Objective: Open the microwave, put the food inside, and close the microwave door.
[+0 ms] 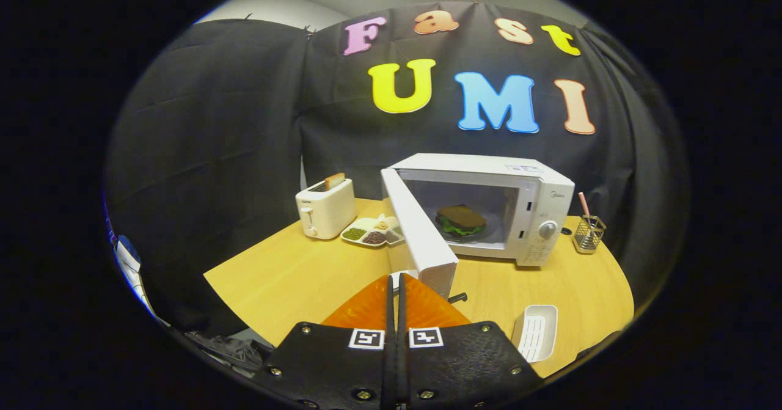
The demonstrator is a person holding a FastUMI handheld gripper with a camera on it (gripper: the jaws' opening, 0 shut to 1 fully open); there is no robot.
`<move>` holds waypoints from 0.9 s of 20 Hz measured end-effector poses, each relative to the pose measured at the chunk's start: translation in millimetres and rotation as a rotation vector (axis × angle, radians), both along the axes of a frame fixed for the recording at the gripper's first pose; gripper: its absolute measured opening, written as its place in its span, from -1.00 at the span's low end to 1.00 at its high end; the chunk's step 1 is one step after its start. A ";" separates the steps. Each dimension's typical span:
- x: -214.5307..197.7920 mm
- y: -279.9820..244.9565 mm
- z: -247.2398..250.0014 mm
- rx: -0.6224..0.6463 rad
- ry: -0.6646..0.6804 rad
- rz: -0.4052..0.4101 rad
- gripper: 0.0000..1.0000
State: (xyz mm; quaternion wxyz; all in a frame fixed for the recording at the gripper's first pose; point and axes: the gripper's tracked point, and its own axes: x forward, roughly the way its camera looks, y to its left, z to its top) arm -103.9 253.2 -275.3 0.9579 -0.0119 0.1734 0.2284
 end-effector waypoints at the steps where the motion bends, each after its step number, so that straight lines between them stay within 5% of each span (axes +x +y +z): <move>1: 6.2 -8.7 -1.6 0.002 0.010 -0.023 -0.98; 9: 70.2 -76.6 2.4 0.039 0.025 -0.199 -0.99; 18: 144.2 -120.2 3.2 0.033 0.017 -0.277 -0.99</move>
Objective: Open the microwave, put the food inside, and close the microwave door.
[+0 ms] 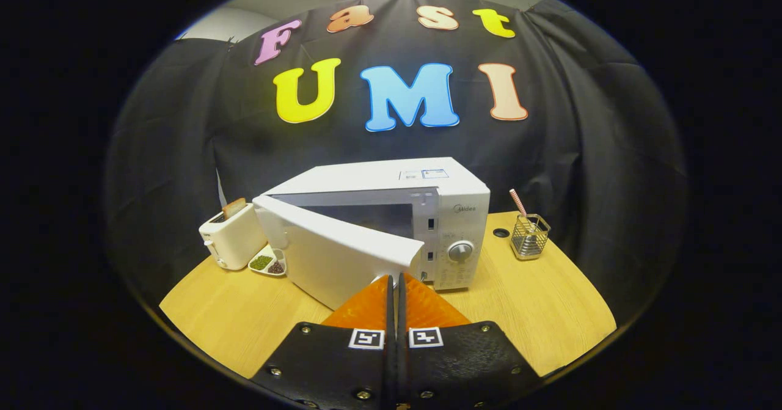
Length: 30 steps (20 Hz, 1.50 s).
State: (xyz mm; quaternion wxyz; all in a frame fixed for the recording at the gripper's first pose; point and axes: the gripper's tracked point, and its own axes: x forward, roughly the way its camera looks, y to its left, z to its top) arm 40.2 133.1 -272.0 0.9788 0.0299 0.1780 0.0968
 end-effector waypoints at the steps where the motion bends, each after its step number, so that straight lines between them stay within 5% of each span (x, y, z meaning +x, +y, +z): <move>1: 8.1 -3.5 0.9 0.003 0.001 -0.005 -0.99; 13: 88.7 -27.1 -3.1 -0.016 0.023 -0.037 -0.99; 30: 139.0 -18.0 2.7 0.056 -0.005 -0.027 -0.99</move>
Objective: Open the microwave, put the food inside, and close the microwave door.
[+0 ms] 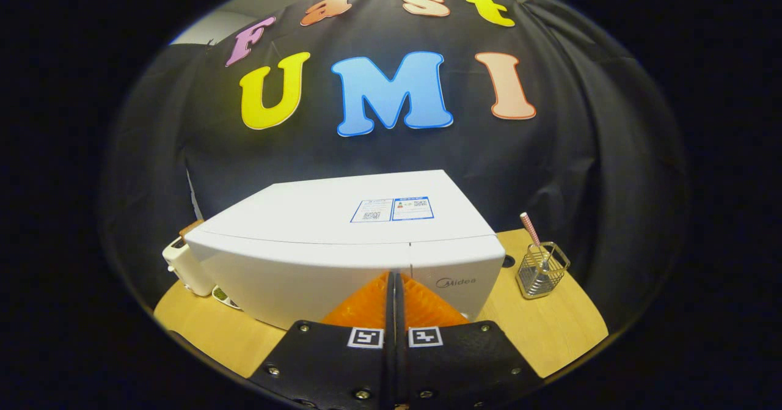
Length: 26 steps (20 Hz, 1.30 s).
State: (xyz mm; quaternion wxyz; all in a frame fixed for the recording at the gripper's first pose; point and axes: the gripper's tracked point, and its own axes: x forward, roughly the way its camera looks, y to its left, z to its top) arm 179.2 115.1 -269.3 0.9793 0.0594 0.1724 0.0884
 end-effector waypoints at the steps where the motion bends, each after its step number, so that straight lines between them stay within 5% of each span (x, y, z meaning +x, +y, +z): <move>1: -0.3 1.2 0.0 -0.023 -0.015 0.012 -0.99; 7: -1.8 -0.2 4.0 -0.091 -0.057 0.033 -0.99; 11: -24.4 6.8 58.4 -0.043 -0.163 0.073 -0.98; 12: -31.8 10.1 71.9 -0.031 -0.183 0.086 -0.87; 13: -36.3 8.2 84.4 -0.032 -0.201 0.083 -0.34; 16: -59.9 -9.0 133.5 -0.014 -0.252 0.024 0.81; 21: -84.8 -34.9 228.3 0.060 -0.293 -0.072 0.91; 26: -100.5 -42.4 311.7 0.057 -0.337 -0.073 0.91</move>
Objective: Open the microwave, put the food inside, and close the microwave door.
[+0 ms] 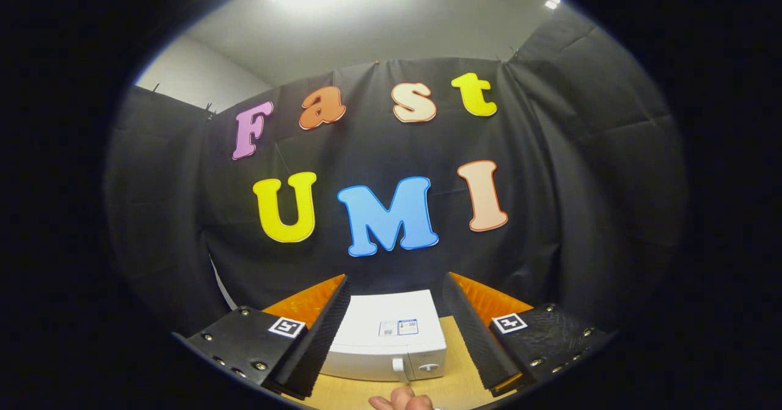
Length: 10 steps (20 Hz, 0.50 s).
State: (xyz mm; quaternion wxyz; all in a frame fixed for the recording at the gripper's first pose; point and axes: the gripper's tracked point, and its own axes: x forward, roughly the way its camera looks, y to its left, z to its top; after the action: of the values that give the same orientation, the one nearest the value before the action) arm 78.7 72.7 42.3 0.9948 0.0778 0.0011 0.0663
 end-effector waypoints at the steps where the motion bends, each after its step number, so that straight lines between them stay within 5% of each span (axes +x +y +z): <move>1: -2.7 -1.0 11.3 -0.008 -0.019 -0.002 0.91; 10: -14.0 13.7 4.6 -0.060 0.010 0.018 0.91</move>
State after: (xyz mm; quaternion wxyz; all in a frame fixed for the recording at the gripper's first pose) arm 64.7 86.4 46.9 0.9960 0.0483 0.0086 0.0748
